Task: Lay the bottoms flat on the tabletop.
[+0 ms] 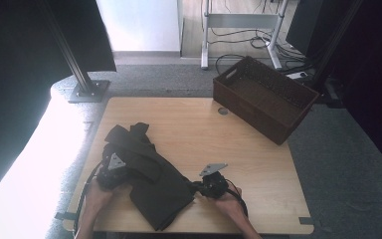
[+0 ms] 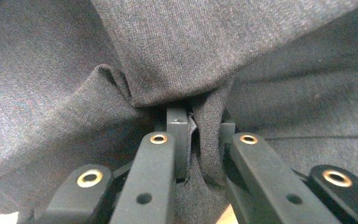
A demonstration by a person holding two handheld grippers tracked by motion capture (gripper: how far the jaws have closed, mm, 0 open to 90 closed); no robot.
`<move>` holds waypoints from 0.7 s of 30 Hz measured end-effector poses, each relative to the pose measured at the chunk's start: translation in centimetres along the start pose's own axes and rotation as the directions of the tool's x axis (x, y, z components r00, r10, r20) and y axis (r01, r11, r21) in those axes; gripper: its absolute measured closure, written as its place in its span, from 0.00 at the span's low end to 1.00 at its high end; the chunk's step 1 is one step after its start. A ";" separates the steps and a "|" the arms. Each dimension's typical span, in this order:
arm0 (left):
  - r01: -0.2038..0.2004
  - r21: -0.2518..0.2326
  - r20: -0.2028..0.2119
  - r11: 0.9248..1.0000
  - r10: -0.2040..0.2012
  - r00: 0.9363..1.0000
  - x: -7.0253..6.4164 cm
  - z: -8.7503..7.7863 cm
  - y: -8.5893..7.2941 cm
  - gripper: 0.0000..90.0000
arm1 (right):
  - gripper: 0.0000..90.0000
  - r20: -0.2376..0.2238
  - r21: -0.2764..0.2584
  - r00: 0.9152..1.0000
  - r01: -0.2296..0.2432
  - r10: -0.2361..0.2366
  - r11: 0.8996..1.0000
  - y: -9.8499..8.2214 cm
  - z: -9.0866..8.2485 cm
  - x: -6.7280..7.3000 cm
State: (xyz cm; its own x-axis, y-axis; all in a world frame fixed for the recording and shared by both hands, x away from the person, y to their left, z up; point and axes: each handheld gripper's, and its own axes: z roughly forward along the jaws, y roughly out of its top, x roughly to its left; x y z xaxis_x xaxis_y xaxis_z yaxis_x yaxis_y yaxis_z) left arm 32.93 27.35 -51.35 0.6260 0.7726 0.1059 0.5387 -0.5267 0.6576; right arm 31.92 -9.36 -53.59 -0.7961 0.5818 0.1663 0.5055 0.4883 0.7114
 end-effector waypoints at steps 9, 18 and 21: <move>0.004 -0.043 0.079 0.999 -0.001 0.997 -2.4 -1.1 -0.4 0.88 | 0.92 0.112 0.005 0.993 -0.021 0.020 1.000 0.0 -0.7 -2.9; 0.032 -0.092 0.151 0.995 -0.018 0.988 -3.0 -4.2 -0.9 0.62 | 0.92 0.184 -0.004 0.981 -0.058 0.058 0.998 0.7 -0.5 -6.5; 0.052 -0.129 0.164 0.990 -0.030 0.986 -2.5 -5.7 -0.9 0.57 | 0.92 0.203 -0.006 0.977 -0.064 0.064 0.998 1.1 -0.4 -7.5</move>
State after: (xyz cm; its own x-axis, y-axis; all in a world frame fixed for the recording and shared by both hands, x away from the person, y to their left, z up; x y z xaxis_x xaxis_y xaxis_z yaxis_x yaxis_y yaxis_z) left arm 27.66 27.98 -47.94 0.6934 0.7195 -0.0375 0.4928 -0.4357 0.7532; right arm 38.29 -13.42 -53.84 -0.6781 0.7317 0.0698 0.5536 0.4460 0.7032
